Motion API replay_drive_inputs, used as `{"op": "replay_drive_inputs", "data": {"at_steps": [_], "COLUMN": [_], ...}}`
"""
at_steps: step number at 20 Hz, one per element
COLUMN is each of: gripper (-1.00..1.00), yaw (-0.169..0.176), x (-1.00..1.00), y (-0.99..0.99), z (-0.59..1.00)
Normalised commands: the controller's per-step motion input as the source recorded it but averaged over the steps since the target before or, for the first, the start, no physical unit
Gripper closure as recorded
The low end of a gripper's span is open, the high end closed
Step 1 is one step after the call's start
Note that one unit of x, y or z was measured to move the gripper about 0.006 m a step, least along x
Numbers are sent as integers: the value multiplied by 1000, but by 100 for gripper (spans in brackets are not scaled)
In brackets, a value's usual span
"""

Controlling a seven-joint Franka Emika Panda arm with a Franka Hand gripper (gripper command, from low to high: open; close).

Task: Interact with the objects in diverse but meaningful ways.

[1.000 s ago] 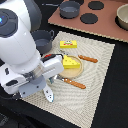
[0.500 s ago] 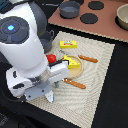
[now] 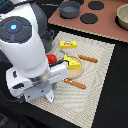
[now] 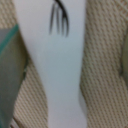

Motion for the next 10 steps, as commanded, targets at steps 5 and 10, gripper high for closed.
{"op": "replay_drive_inputs", "data": {"at_steps": [5,10], "gripper": [100,100], "yaw": [0,0], "x": [346,299], "y": [-55,-49], "z": [-309,189]}}
